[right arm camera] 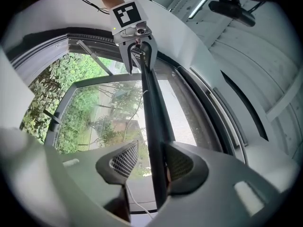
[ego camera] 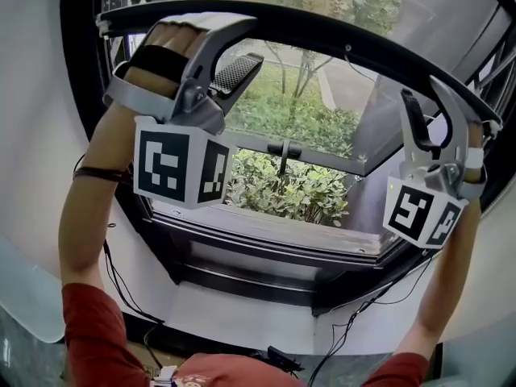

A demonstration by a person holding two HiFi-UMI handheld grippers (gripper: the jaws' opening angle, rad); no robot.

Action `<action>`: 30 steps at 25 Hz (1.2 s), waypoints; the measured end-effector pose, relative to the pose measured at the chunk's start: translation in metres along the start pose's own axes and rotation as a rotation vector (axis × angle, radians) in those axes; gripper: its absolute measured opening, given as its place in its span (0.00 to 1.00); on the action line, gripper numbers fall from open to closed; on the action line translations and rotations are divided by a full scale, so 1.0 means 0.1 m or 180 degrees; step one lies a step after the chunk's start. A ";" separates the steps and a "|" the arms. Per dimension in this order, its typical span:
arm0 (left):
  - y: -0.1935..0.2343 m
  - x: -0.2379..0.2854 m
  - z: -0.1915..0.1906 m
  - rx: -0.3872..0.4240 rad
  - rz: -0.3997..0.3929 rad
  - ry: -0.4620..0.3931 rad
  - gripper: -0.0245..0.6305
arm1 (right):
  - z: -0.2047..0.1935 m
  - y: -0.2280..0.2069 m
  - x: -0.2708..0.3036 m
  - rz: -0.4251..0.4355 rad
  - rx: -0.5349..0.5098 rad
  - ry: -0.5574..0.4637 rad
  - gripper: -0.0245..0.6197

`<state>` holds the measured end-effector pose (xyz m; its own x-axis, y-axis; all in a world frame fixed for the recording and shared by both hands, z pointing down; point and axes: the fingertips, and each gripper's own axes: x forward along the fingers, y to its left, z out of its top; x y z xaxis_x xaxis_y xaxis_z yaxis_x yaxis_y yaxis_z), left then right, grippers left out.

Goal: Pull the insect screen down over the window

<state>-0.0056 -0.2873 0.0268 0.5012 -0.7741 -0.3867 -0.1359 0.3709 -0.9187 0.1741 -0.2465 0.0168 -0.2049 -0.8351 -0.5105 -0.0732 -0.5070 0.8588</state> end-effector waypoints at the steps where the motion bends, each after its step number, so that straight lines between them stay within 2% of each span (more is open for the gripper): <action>1: -0.11 -0.04 0.01 0.0002 0.0012 -0.0007 0.36 | 0.00 0.10 -0.06 -0.0012 0.0010 -0.0004 0.33; 4: -0.29 -0.08 0.04 -0.0012 -0.0054 -0.0016 0.36 | -0.03 0.29 -0.15 0.0014 0.0071 0.0025 0.33; 18: -0.29 -0.12 0.08 -0.0174 -0.0473 -0.0021 0.36 | -0.03 0.31 -0.19 0.0320 0.0326 0.0059 0.33; 25: -0.37 -0.17 0.12 -0.0370 -0.0702 -0.0015 0.36 | -0.04 0.39 -0.22 0.0551 0.0451 0.0026 0.33; 30: -0.62 -0.29 0.22 -0.0343 -0.0760 -0.0029 0.38 | -0.07 0.63 -0.45 0.0586 0.0529 0.0045 0.35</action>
<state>0.0075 -0.2763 0.0970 0.5375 -0.8284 -0.1577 -0.1028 0.1212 -0.9873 0.1854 -0.2423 0.0936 -0.2160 -0.9136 -0.3444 -0.1956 -0.3050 0.9320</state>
